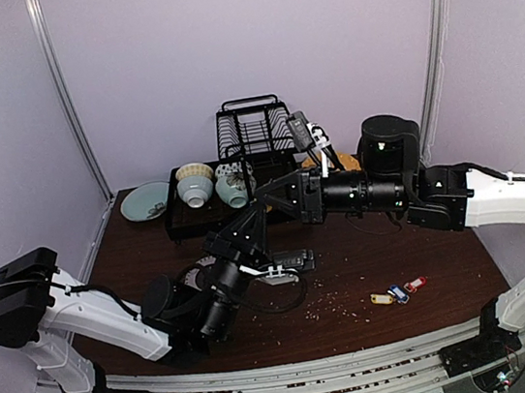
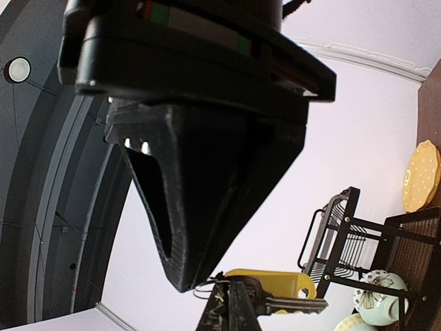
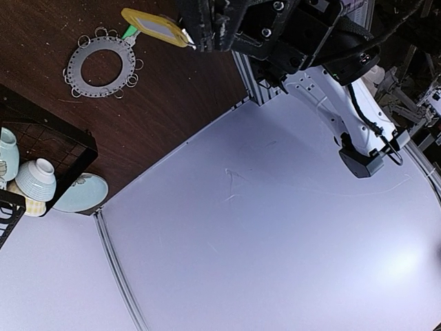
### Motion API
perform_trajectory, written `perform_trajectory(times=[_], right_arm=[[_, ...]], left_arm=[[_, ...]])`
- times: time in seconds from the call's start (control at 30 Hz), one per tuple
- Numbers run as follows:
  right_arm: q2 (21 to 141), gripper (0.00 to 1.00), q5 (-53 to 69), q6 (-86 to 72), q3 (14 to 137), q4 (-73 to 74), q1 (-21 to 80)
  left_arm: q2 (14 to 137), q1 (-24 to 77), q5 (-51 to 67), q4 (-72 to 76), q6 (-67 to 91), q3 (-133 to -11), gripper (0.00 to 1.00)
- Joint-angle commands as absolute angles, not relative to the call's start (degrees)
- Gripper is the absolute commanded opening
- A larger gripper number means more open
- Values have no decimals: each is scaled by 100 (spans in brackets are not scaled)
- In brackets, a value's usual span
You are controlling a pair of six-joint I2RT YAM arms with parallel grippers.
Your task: Put the keys on the keyring
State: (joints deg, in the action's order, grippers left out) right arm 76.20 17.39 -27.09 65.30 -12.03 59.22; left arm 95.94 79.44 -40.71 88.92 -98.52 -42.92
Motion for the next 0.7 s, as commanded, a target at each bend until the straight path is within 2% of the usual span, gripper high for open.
perform_trajectory(times=[0.0,0.53,0.63,0.67], right_arm=[[7600,8,1726,-2554,6616,-1130,5926],[7496,11,1323,-2119,6493,-962,5932],[7494,1,1434,-2131,6467,-1085,5927],[7489,0,1441,-2129,6475,-1088,5927]], left_arm=[[9598,7910,-4095,10572,-9897,-4447,0],[9557,7910,-4034,10573,-9885,-4456,0],[9568,7910,-4025,10573,-9885,-4456,0],[9570,7910,-4028,10573,-9887,-4456,0]])
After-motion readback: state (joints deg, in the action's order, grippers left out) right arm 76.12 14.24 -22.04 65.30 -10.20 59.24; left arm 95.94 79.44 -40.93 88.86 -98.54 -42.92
